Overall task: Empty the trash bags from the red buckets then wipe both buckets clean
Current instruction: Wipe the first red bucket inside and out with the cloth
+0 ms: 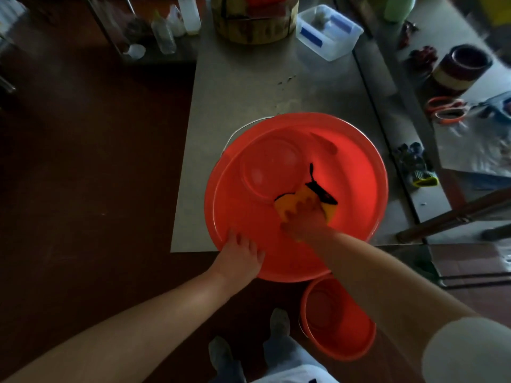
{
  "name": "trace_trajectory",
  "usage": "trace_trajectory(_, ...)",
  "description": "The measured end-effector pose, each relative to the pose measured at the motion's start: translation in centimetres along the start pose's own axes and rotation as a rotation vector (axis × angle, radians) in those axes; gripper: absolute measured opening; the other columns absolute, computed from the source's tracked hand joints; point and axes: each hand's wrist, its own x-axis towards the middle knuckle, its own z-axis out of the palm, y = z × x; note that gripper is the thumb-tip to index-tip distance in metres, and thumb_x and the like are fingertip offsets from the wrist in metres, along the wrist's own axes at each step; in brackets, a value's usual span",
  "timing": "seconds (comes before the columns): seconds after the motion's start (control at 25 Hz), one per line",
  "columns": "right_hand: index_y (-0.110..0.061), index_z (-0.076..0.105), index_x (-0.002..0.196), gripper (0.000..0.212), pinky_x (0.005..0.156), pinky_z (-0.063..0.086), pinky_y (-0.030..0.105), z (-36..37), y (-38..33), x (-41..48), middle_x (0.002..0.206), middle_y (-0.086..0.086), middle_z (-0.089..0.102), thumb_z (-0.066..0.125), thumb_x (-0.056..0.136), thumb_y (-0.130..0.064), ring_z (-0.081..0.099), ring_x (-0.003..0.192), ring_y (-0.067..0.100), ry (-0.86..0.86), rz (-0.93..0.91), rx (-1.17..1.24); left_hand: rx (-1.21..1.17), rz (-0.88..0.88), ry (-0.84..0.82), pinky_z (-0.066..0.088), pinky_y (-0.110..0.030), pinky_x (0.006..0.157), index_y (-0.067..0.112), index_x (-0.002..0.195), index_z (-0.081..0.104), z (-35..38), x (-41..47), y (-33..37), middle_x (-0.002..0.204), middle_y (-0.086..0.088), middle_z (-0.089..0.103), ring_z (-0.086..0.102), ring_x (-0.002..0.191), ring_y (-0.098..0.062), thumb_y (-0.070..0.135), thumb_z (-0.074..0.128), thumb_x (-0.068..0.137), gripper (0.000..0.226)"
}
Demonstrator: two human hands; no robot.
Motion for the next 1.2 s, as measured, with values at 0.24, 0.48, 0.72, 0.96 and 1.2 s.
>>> trace_trajectory(0.24,-0.035,0.012,0.16,0.063,0.121,0.007,0.056,1.5,-4.0,-2.5,0.168,0.009,0.007,0.028,0.103,-0.056,0.009,0.153,0.037,-0.153,-0.086,0.054,0.005,0.021,-0.05,0.028,-0.069,0.106,0.008,0.147,0.038,-0.3,-0.6,-0.6,0.136,-0.024,0.051,0.048,0.122,-0.045,0.032,0.048,0.102,0.052)
trace_trajectory(0.48,-0.016,0.042,0.152,0.061,0.122,0.011,0.042,-0.9,3.3,-3.7,0.164,0.016,0.019,0.048,0.098,-0.043,0.012,0.152,0.031,0.067,0.135,0.046,-0.055,0.111,0.013,0.045,-0.051,0.093,0.009,0.133,0.052,0.1,-0.8,-2.1,0.118,-0.019,0.064,0.062,0.105,-0.035,0.078,0.042,0.087,0.084)
trace_trajectory(0.72,-0.038,0.012,0.16,0.061,0.119,0.008,0.059,1.6,-3.8,-7.1,0.169,0.005,0.006,0.02,0.103,-0.058,0.008,0.154,0.036,-0.185,0.026,-0.014,0.122,0.276,0.075,0.043,-0.04,0.082,0.01,0.104,0.068,0.0,-0.3,-3.0,0.095,-0.011,0.07,0.065,0.085,-0.028,0.077,0.033,0.091,0.077)
trace_trajectory(0.96,-0.042,0.022,0.156,0.056,0.121,0.011,0.048,3.2,-0.2,-9.2,0.167,0.005,0.018,0.017,0.104,-0.058,0.015,0.153,0.028,-0.047,0.015,-0.132,0.182,0.291,0.083,0.045,-0.046,0.091,0.009,0.109,0.069,0.7,-1.0,-1.7,0.103,-0.012,0.069,0.063,0.093,-0.031,0.068,0.035,0.097,0.069)
trace_trajectory(1.2,-0.04,0.016,0.159,0.061,0.122,-0.006,0.051,2.7,0.9,-10.3,0.17,0.005,0.001,0.017,0.101,-0.059,-0.005,0.155,0.03,-0.087,0.185,-0.186,0.169,0.297,0.087,0.047,-0.04,0.08,0.01,0.098,0.068,-0.8,-0.4,-0.6,0.09,-0.008,0.07,0.066,0.082,-0.028,0.067,0.033,0.098,0.066)
